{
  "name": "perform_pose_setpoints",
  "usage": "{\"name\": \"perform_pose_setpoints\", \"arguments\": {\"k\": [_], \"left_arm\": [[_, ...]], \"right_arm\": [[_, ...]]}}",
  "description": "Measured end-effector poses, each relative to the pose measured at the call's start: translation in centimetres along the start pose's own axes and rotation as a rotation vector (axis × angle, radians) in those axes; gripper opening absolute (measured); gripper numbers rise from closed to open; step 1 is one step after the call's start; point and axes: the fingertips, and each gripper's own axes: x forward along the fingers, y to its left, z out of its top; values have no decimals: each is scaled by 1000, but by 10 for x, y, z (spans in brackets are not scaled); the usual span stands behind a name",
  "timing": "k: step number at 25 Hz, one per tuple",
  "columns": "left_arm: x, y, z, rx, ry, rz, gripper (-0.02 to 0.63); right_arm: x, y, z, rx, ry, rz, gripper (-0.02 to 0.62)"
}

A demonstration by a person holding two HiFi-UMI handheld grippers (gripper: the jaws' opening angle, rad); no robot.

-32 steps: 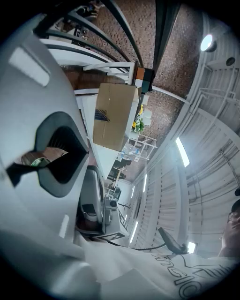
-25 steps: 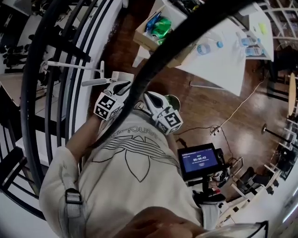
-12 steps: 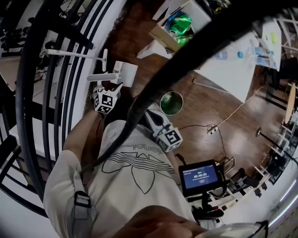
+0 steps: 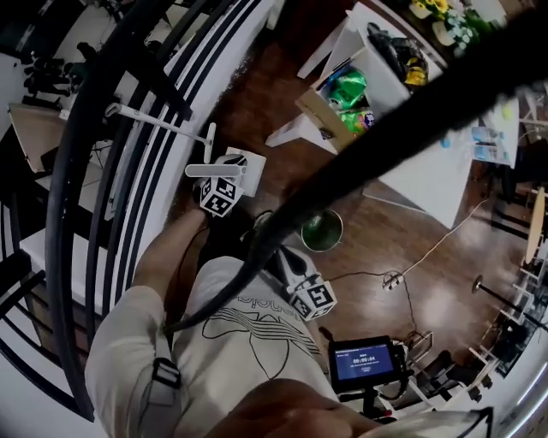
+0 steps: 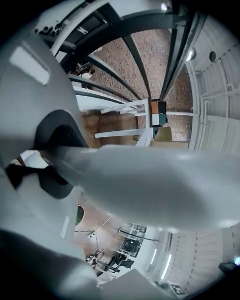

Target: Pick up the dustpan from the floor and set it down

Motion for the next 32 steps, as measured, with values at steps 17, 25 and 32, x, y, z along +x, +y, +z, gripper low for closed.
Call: {"name": "perform_pose_setpoints", "arguments": {"k": [17, 25, 32], "left_arm": [[-104, -41, 145, 35, -139, 52, 44], [-95, -53, 138, 54, -103, 57, 43], [-69, -49, 122, 72, -78, 28, 43]], "right_arm": [[-2, -13, 86, -142, -284, 113, 2], [-1, -7, 86, -137, -268, 171, 2], [-7, -7, 68, -110, -224, 175, 2]]}}
